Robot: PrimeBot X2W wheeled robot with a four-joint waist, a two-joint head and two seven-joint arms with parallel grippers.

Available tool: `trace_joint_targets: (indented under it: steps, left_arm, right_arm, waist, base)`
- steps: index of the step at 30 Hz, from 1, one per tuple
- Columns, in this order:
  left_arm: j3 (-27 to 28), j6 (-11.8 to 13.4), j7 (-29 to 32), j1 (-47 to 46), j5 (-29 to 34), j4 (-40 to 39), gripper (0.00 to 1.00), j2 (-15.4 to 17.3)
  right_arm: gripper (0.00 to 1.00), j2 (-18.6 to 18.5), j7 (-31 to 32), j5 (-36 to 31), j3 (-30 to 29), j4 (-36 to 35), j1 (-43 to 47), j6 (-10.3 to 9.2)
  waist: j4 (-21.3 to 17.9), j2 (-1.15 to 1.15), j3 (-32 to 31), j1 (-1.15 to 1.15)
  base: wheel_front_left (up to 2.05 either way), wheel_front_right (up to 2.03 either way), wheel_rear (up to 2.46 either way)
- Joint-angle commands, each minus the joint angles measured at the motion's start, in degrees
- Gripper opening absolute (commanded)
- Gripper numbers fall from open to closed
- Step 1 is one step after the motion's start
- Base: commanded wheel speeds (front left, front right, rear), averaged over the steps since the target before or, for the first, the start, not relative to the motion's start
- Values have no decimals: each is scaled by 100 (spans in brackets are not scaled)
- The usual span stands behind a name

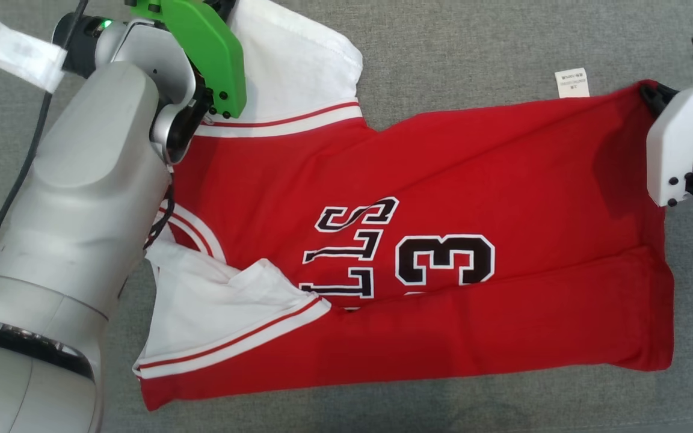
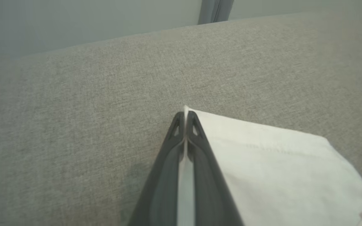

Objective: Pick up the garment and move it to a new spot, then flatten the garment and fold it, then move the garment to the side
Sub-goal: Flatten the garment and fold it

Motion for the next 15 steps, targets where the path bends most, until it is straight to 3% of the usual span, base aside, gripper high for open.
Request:
trace_joint_targets:
  steps: [1, 9, 15]
  left_arm:
    - [58, 69, -156, 112, -57, -122, 0, 4]
    - [343, 639, -956, 877, -66, -1156, 0, 326]
    - [534, 1103, -1119, 1728, -163, -2333, 0, 763]
  right_arm:
    - [0, -73, -119, 28, -84, -59, 134, -13]
    - [0, -413, -857, 165, -18, -324, 710, -11]
    - [0, -525, -1312, 337, 118, -209, 1028, -11]
  waist:
    - [143, 0, -146, 0]
    - [357, 0, -600, 0]
    - [410, 0, -922, 0]
  base:
    - [0, 0, 0]
    - [0, 0, 0]
    - [0, 0, 0]
